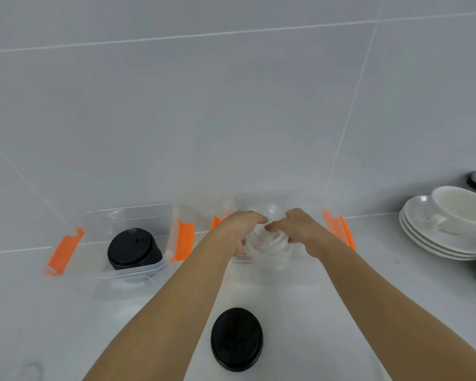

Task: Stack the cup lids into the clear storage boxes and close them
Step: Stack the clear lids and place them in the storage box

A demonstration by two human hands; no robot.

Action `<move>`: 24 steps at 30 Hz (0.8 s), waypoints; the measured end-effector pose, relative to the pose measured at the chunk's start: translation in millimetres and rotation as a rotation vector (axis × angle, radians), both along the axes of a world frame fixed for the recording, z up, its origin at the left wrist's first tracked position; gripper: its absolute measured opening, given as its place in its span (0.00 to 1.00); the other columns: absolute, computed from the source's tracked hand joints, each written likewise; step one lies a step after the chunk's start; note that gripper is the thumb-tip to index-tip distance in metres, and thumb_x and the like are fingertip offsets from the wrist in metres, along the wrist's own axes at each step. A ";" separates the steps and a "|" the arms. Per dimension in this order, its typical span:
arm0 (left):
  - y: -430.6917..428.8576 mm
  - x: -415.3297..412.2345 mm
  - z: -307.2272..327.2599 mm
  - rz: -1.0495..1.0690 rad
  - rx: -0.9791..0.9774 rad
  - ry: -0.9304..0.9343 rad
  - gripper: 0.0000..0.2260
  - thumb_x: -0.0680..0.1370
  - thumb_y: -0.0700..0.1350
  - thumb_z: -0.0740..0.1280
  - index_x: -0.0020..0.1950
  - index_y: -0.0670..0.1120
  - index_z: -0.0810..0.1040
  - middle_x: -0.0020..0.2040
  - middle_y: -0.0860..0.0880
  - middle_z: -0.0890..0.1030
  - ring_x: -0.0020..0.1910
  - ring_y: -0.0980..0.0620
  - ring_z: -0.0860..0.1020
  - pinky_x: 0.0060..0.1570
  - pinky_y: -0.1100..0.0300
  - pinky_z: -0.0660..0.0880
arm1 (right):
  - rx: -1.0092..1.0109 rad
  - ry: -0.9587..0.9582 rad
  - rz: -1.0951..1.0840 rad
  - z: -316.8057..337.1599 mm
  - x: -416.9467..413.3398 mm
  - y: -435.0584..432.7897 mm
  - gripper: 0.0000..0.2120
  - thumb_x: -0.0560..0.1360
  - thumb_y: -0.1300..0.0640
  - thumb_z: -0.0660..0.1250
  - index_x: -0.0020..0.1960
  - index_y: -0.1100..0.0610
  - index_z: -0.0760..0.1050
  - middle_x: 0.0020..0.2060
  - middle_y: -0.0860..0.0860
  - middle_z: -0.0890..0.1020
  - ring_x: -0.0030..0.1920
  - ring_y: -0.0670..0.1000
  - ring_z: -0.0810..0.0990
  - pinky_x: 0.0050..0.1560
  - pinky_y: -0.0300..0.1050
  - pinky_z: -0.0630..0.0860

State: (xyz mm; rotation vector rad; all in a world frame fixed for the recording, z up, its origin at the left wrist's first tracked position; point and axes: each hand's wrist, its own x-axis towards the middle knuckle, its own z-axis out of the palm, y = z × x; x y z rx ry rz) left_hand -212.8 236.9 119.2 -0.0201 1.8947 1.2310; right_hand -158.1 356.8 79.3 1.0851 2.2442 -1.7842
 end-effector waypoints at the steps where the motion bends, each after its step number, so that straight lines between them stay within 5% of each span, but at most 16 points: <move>1: 0.1 0.6 -0.1 -0.005 -0.008 0.009 0.19 0.76 0.46 0.67 0.66 0.45 0.71 0.39 0.49 0.70 0.38 0.50 0.72 0.46 0.52 0.73 | -0.002 -0.003 -0.002 -1.9 -0.4 0.3 0.18 0.70 0.57 0.70 0.55 0.61 0.69 0.46 0.54 0.73 0.45 0.53 0.72 0.43 0.42 0.67; 9: 4.0 0.8 -1.3 -0.040 -0.062 0.048 0.19 0.78 0.45 0.65 0.68 0.43 0.69 0.37 0.48 0.69 0.33 0.49 0.70 0.34 0.56 0.71 | -0.012 -0.013 -0.015 -11.1 -3.1 1.5 0.15 0.70 0.55 0.70 0.44 0.55 0.63 0.43 0.50 0.68 0.48 0.54 0.66 0.34 0.40 0.61; 13: 7.9 -0.4 -4.7 -0.029 -0.056 0.049 0.22 0.79 0.44 0.64 0.71 0.42 0.65 0.49 0.44 0.71 0.35 0.47 0.70 0.34 0.54 0.70 | -0.028 -0.012 -0.076 -9.2 -0.8 5.1 0.26 0.74 0.52 0.67 0.67 0.61 0.64 0.59 0.54 0.69 0.59 0.55 0.68 0.52 0.45 0.66; 16: 10.3 -2.0 -5.1 0.005 -0.019 0.007 0.22 0.80 0.43 0.63 0.72 0.42 0.63 0.67 0.39 0.69 0.42 0.46 0.74 0.37 0.57 0.70 | -0.049 -0.033 -0.099 -8.5 1.7 7.2 0.32 0.75 0.49 0.66 0.72 0.63 0.59 0.71 0.56 0.66 0.70 0.58 0.65 0.63 0.53 0.66; 18: 10.5 -3.4 -6.5 0.054 0.025 -0.057 0.21 0.79 0.43 0.63 0.72 0.45 0.63 0.61 0.40 0.73 0.47 0.44 0.78 0.43 0.56 0.72 | -0.070 -0.060 -0.086 -9.3 1.0 7.6 0.33 0.75 0.46 0.64 0.73 0.62 0.58 0.72 0.57 0.64 0.71 0.61 0.64 0.66 0.59 0.66; 21: 11.3 -2.8 -8.1 0.083 0.026 -0.097 0.21 0.79 0.43 0.64 0.71 0.46 0.62 0.46 0.43 0.72 0.32 0.46 0.73 0.37 0.56 0.73 | -0.096 -0.078 -0.073 -9.3 0.6 7.3 0.33 0.74 0.41 0.64 0.70 0.61 0.63 0.68 0.57 0.69 0.66 0.61 0.69 0.61 0.58 0.71; 24: 12.5 -8.1 -16.5 0.096 0.012 -0.138 0.25 0.78 0.44 0.65 0.72 0.41 0.62 0.48 0.43 0.73 0.43 0.45 0.73 0.54 0.51 0.74 | -0.128 -0.062 -0.066 -10.1 0.5 7.3 0.31 0.73 0.40 0.64 0.67 0.60 0.66 0.64 0.57 0.73 0.63 0.60 0.72 0.58 0.57 0.73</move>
